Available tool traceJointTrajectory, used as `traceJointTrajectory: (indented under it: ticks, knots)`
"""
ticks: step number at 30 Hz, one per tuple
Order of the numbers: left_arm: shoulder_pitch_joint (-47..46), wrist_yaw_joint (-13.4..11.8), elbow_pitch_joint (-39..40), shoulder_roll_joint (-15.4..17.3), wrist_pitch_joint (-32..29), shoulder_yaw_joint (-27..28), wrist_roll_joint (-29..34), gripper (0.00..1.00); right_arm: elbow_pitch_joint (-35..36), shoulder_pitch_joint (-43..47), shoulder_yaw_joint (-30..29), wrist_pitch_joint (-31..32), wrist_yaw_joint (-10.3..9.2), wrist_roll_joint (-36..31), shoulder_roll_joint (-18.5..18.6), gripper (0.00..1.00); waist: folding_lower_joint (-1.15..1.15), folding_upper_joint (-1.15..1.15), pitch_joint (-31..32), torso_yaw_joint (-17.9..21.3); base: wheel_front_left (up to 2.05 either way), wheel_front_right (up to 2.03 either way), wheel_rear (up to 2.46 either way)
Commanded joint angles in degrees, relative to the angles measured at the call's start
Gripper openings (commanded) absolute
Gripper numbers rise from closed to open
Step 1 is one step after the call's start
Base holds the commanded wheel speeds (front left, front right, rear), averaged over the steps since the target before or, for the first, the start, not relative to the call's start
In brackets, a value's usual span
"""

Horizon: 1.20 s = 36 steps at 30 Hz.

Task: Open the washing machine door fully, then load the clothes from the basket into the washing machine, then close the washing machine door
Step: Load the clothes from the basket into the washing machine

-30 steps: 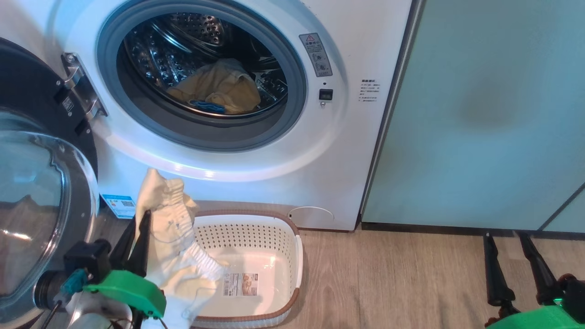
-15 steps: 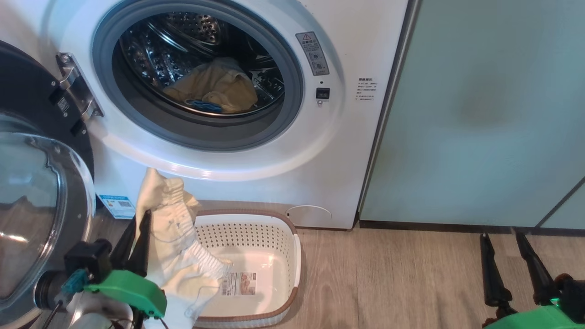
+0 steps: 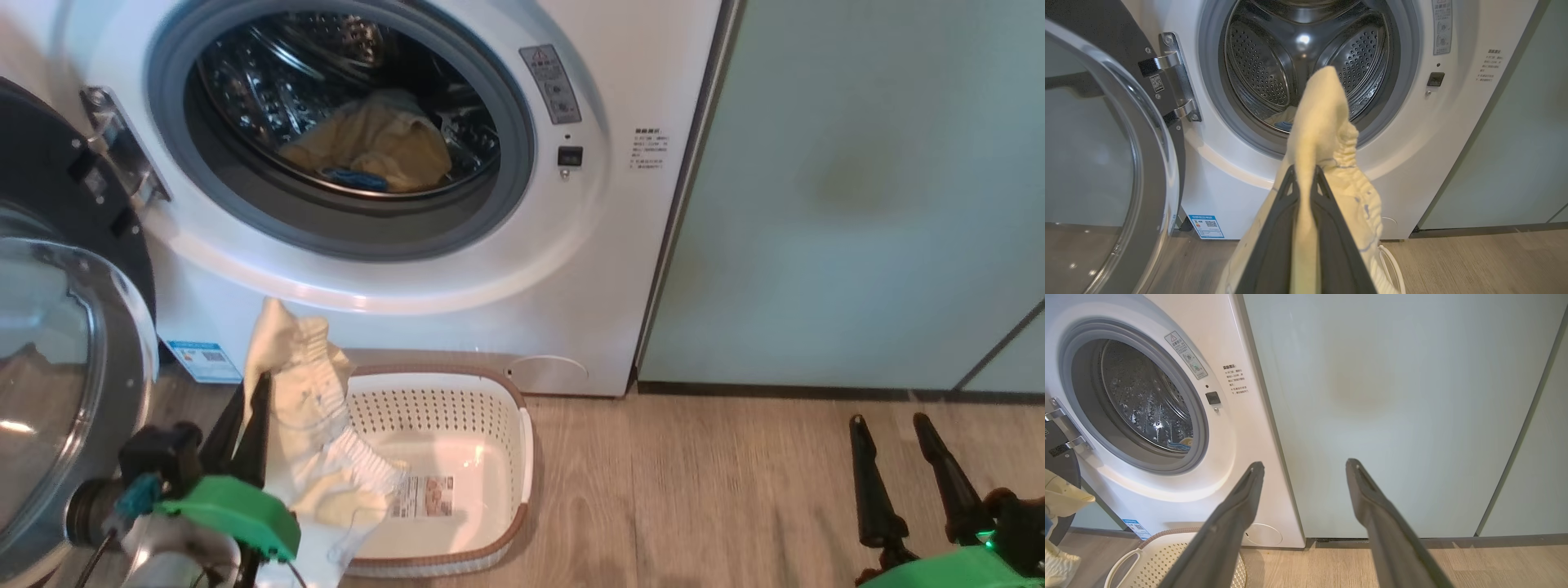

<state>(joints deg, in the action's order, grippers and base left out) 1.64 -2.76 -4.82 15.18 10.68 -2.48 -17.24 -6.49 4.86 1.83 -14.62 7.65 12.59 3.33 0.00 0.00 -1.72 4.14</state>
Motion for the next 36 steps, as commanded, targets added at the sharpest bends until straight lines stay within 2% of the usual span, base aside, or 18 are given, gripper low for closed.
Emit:
traceJointTrajectory:
  ticks: [1, 12, 18, 30, 36]
  knots:
    - [-4.9, 0.0, 1.4, 1.6, 0.6, 1.8, -0.4, 0.0, 2.3, -2.3, 1.2, -0.4, -0.16, 0.2, 1.2, 1.0, 0.0, 0.0, -1.0, 0.4, 0.0, 0.0, 0.0]
    - [-15.0, 1.5, -3.4, 2.9, -0.2, 2.0, -2.2, 0.0, 3.8, -5.2, 1.4, -0.4, -0.16, 0.0, 0.7, 1.0, 0.0, 0.0, -8.0, 3.1, 0.0, 0.0, 0.0]
    - [-24.6, 3.5, -8.7, 4.4, -3.9, 2.1, -4.4, 0.0, 5.3, -7.9, 1.4, -0.4, -0.16, 0.0, 0.2, 1.0, 0.0, 0.0, -14.7, 4.6, 0.0, 0.0, 0.0]
    - [-47.0, 7.9, -18.9, 11.2, -13.3, 1.7, -7.5, 0.0, 8.9, -13.0, 2.1, -0.4, -0.16, 1.4, -0.4, 1.0, 0.0, 0.0, -27.3, 7.5, 0.0, 0.0, 0.0]
    - [-60.0, 9.1, -22.9, 15.9, -22.4, -0.4, -8.0, 0.0, 10.9, -16.3, 3.7, -0.4, -0.16, 3.6, -0.4, 1.0, 0.0, 0.0, -33.7, 9.0, 0.0, 0.0, 0.0]
